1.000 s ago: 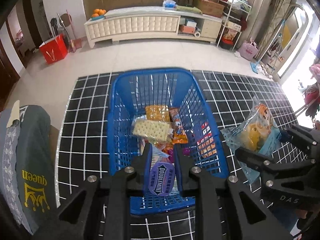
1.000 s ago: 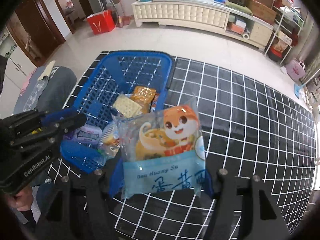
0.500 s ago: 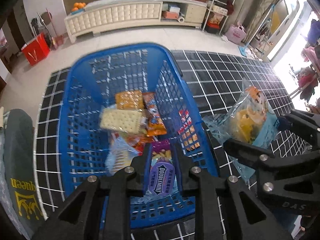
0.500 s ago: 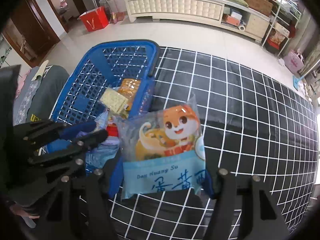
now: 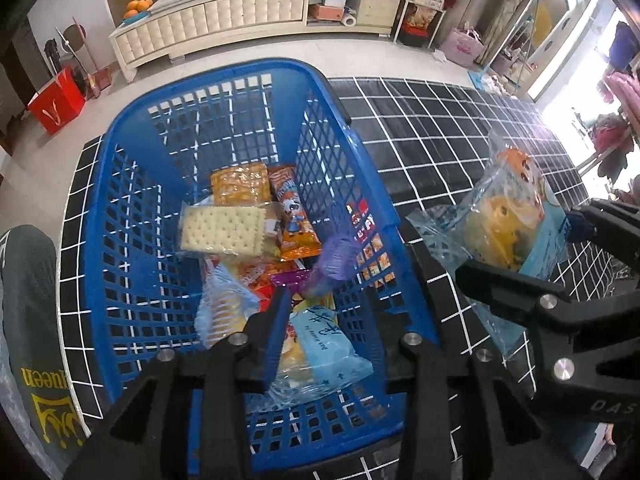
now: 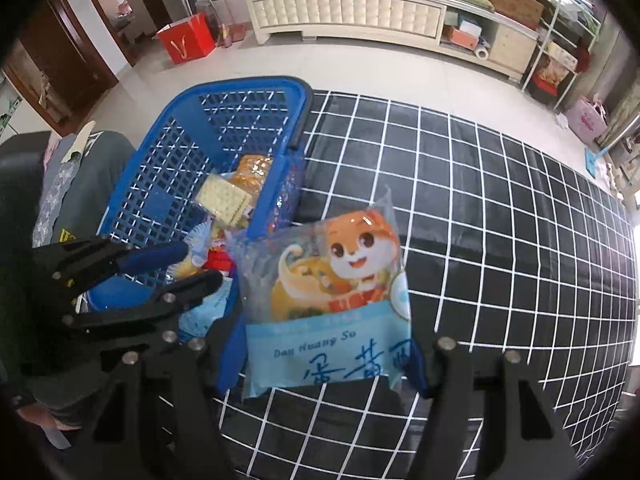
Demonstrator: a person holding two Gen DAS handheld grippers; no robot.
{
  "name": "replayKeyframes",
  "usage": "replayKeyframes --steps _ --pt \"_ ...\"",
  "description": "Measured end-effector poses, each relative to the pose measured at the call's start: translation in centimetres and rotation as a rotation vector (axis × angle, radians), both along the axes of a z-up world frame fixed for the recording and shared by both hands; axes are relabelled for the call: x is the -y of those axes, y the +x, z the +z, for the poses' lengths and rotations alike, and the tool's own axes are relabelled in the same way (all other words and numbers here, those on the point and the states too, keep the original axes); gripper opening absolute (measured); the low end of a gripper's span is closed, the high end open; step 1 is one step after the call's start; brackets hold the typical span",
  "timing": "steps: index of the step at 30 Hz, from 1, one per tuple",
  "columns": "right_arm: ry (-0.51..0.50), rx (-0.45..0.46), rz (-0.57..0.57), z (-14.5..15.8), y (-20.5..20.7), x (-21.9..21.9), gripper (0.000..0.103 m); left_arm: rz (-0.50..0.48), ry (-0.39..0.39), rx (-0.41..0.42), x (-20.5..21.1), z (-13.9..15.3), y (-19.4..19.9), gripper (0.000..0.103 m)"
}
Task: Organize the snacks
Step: 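Carry Doublemint pack into basket and open left tool while right tool carries pastry pack over, then lower the pastry pack into the basket and open right tool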
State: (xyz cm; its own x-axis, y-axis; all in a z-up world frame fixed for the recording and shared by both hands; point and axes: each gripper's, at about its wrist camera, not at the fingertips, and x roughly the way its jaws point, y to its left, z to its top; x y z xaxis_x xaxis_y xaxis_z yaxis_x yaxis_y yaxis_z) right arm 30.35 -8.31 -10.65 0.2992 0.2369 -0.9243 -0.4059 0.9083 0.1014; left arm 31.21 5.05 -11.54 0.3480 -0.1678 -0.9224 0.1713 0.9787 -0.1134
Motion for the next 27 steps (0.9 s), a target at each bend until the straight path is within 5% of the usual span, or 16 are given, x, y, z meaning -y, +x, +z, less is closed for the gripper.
replayKeyframes --steps 17,27 --pt "0.009 0.061 0.08 3.3 -0.4 -5.4 0.07 0.109 0.034 0.122 -7.0 5.3 -3.0 0.034" --pt "-0.017 0.068 0.122 3.3 2.1 -10.4 0.07 0.173 0.064 0.146 -11.8 5.3 -1.8 0.036"
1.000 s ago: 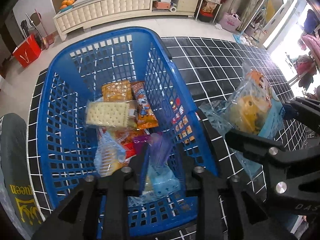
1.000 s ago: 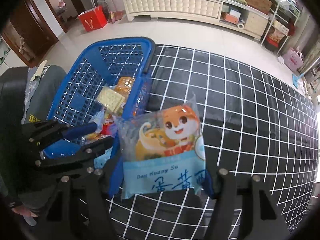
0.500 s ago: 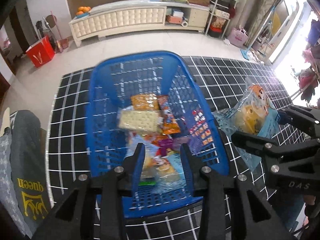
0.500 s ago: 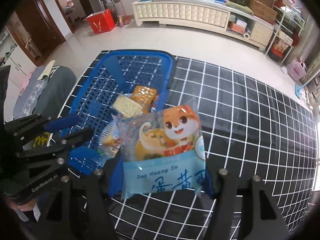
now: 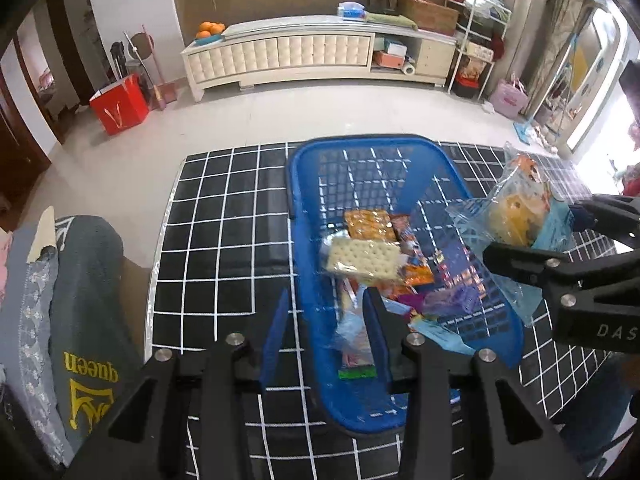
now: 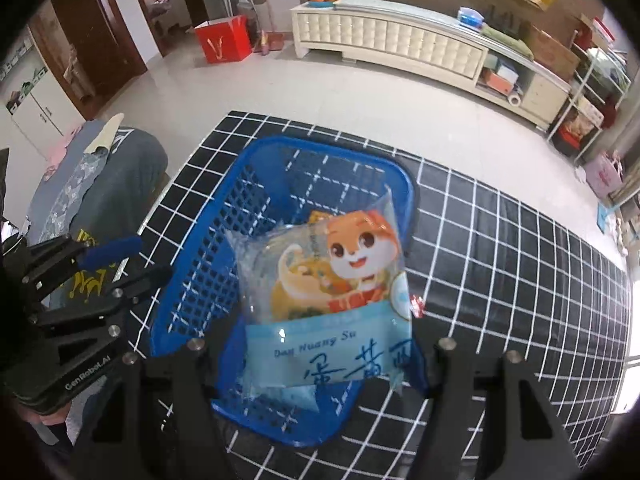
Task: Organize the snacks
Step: 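Lower the pastry pack into the basket and open right tool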
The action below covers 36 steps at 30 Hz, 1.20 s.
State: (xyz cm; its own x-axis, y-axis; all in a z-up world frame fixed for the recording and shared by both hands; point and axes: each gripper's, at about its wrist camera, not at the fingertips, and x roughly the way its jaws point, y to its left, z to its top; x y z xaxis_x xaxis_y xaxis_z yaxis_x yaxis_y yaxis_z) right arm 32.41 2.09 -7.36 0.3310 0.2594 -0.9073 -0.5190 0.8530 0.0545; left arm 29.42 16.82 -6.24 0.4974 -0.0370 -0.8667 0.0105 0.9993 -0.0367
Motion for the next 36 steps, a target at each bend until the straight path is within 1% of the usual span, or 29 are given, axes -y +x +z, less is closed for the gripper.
replayKeyframes --steps 4,8,14,15,17,18,19,20,22,23,29,30,32,36 --pt "-0.014 -0.013 0.001 -1.1 1.5 -1.5 0.07 0.027 -0.024 -0.015 -2.1 -0.7 1.3 0.036" --pt "-0.034 -0.04 -0.006 -3.0 3.5 -2.8 0.071 0.052 -0.029 -0.015 -4.1 -1.5 2.7 0.036" --pt "-0.071 -0.076 -0.024 -6.3 5.9 -4.2 0.071 0.039 -0.047 -0.011 -6.1 -3.0 4.7 0.036" --pt "-0.083 -0.075 -0.026 -6.7 6.1 -4.4 0.071 0.035 -0.047 -0.013 -6.2 -3.2 4.9 0.039" --pt "-0.091 -0.093 -0.028 -7.7 6.7 -4.6 0.071 0.024 -0.046 -0.019 -6.4 -3.8 5.5 0.047" --pt "-0.089 -0.107 -0.029 -8.1 7.0 -4.7 0.071 0.021 -0.047 -0.019 -6.6 -4.0 5.7 0.054" --pt "-0.102 -0.1 -0.031 -8.3 7.0 -4.9 0.072 0.017 -0.052 -0.02 -6.8 -4.3 6.0 0.061" --pt "-0.114 -0.087 -0.03 -8.3 7.1 -5.0 0.072 0.015 -0.057 -0.018 -6.9 -4.4 6.1 0.065" --pt "-0.127 -0.08 -0.021 -8.3 7.2 -5.2 0.073 0.005 -0.081 -0.012 -7.1 -4.5 6.2 0.079" --pt "-0.128 -0.079 -0.012 -8.3 7.2 -5.3 0.074 0.001 -0.088 -0.008 -7.2 -4.6 6.3 0.082" --pt "-0.127 -0.09 -0.009 -8.1 7.1 -5.2 0.079 0.002 -0.066 -0.001 -6.8 -4.6 6.4 0.083" --pt "-0.129 -0.08 -0.013 -7.9 7.0 -5.1 0.08 0.002 -0.062 -0.001 -6.7 -4.6 6.4 0.083" --pt "-0.127 -0.052 -0.006 -7.3 6.7 -5.3 0.085 -0.002 -0.057 0.003 -6.4 -4.3 6.2 0.083" --pt "-0.119 -0.013 0.018 -5.6 5.7 -5.2 0.086 -0.009 -0.026 0.023 -5.9 -3.6 5.5 0.083"
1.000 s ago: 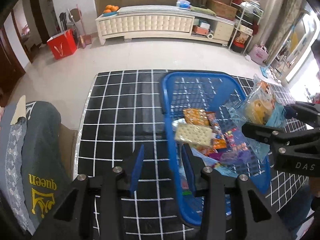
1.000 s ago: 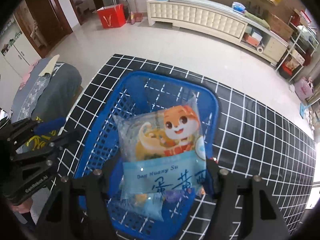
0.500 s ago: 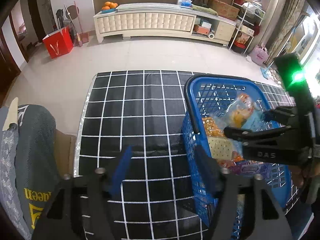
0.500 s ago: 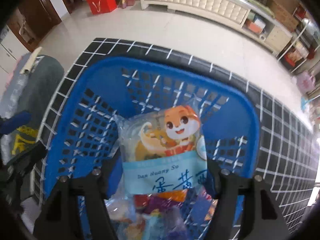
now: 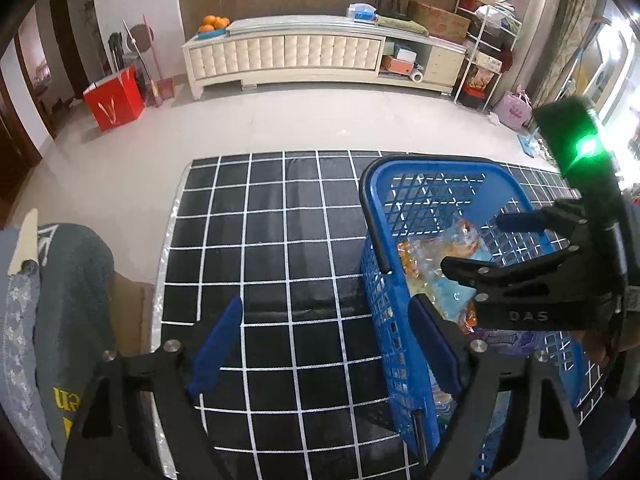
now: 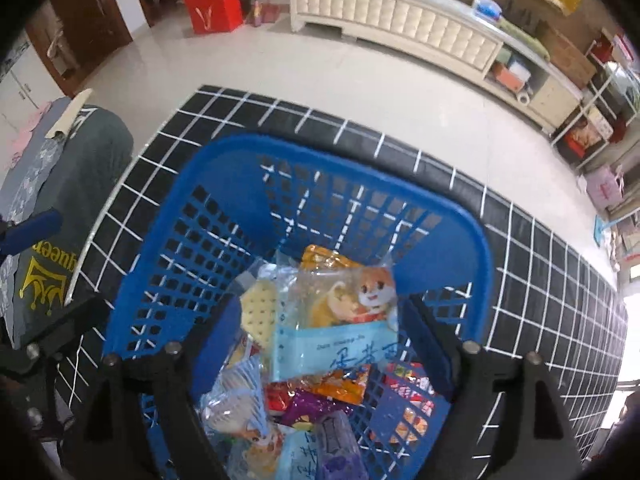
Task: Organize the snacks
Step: 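Lower the pastry pack into the basket and open right tool, then move the right tool from the basket to the red snack bag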
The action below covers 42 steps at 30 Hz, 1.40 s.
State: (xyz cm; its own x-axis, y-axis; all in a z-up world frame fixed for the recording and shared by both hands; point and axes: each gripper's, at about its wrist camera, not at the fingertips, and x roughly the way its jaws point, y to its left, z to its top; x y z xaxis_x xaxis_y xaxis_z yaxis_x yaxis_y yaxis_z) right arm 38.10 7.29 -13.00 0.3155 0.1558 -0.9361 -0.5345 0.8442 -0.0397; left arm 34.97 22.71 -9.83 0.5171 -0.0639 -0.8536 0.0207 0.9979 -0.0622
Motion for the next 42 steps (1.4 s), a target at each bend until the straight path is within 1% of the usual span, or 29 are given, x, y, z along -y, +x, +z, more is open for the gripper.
replayKeyframes --steps 4,9,12,16,18,20,22,23,28,30,32,35,38,42 --pt "0.022 0.011 0.004 1.6 -1.2 1.2 0.086 0.005 0.006 0.008 0.4 0.7 -1.0 0.084" --pt "0.051 0.033 0.008 3.7 -3.5 3.7 0.087 0.008 0.004 0.021 1.5 2.1 -2.8 0.084" --pt "0.068 0.039 0.003 4.7 -4.7 5.7 0.089 0.01 0.009 0.034 2.5 3.0 -4.2 0.089" --pt "0.106 0.071 -0.008 6.3 -6.6 8.8 0.092 0.014 0.005 0.049 4.3 4.2 -6.3 0.092" --pt "0.111 0.087 -0.006 6.7 -7.5 10.0 0.095 0.013 0.006 0.061 5.4 4.7 -7.3 0.096" --pt "0.112 0.108 -0.001 7.0 -8.5 11.1 0.1 0.012 0.006 0.07 6.3 5.0 -8.2 0.097" --pt "0.113 0.132 0.0 7.1 -9.7 12.3 0.101 0.026 0.008 0.086 7.3 5.2 -9.4 0.103" --pt "0.115 0.141 -0.002 7.1 -10.0 12.9 0.102 0.034 0.012 0.099 7.8 5.3 -10.0 0.103" --pt "0.141 0.167 -0.022 6.4 -11.9 16.0 0.103 0.074 0.027 0.133 9.9 5.3 -12.5 0.103" --pt "0.15 0.169 -0.039 5.6 -12.4 17.3 0.103 0.096 0.029 0.145 10.6 4.9 -13.9 0.103" --pt "0.164 0.169 -0.058 4.7 -12.7 18.4 0.103 0.123 0.016 0.153 11.0 4.5 -14.9 0.103" --pt "0.194 0.169 -0.089 3.3 -13.0 19.9 0.103 0.173 0.018 0.166 11.9 3.9 -16.6 0.103" --pt "0.209 0.17 -0.11 1.8 -13.1 20.9 0.103 0.223 0.041 0.177 13.0 3.3 -18.2 0.103" --pt "0.229 0.166 -0.106 -0.3 -13.2 21.4 0.103 0.317 0.053 0.199 14.0 1.8 -20.4 0.103"
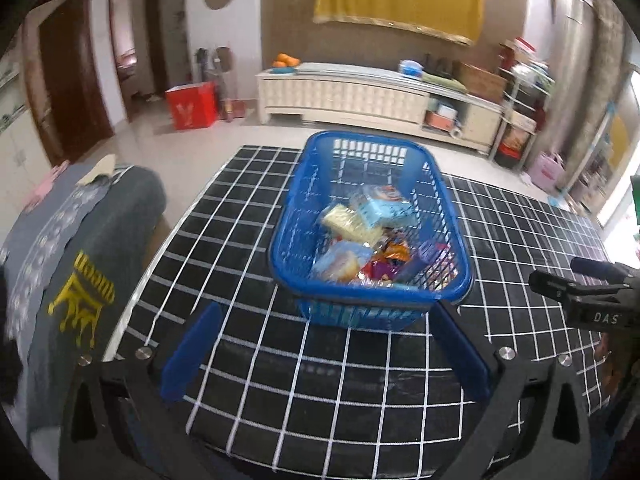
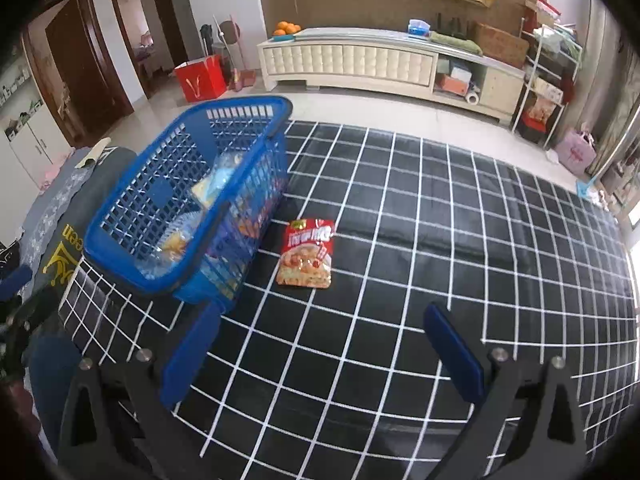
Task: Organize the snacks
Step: 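Move the right tool from the basket to the red snack bag, then grasp the red snack bag with the right tool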
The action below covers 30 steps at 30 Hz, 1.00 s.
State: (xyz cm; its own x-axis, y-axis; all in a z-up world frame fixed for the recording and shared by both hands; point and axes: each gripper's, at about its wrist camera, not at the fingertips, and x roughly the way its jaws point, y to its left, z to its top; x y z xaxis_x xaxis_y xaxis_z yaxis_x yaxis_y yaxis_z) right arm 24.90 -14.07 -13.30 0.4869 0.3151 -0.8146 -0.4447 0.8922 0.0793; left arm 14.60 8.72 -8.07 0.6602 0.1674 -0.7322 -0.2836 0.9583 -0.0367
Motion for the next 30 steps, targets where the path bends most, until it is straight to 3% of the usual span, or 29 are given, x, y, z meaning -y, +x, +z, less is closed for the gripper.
replayKeyframes --steps 3,7,11,16,22,30 --pt "0.003 0.011 0.034 -1.4 -0.3 -0.5 0.103 0.043 0.015 0.001 0.6 -1.6 -0.9 0.103" --pt "-0.016 0.022 0.069 -3.2 -0.2 -1.6 0.103 0.062 -0.056 -0.015 0.4 -4.0 -1.0 0.103" --pt "-0.019 -0.043 0.062 -5.7 1.5 -2.5 0.103 0.106 -0.032 0.004 0.3 -5.7 -0.9 0.103" --pt "-0.05 -0.071 0.067 -7.9 3.7 -4.0 0.103 0.122 -0.077 -0.004 -0.4 -7.5 -0.3 0.103" --pt "-0.067 -0.068 0.072 -9.3 6.3 -5.8 0.103 0.162 -0.075 0.019 -1.4 -8.0 0.0 0.103" --pt "-0.172 -0.047 0.13 -11.3 7.1 -7.2 0.103 0.199 -0.067 0.025 -2.7 -8.3 0.8 0.103"
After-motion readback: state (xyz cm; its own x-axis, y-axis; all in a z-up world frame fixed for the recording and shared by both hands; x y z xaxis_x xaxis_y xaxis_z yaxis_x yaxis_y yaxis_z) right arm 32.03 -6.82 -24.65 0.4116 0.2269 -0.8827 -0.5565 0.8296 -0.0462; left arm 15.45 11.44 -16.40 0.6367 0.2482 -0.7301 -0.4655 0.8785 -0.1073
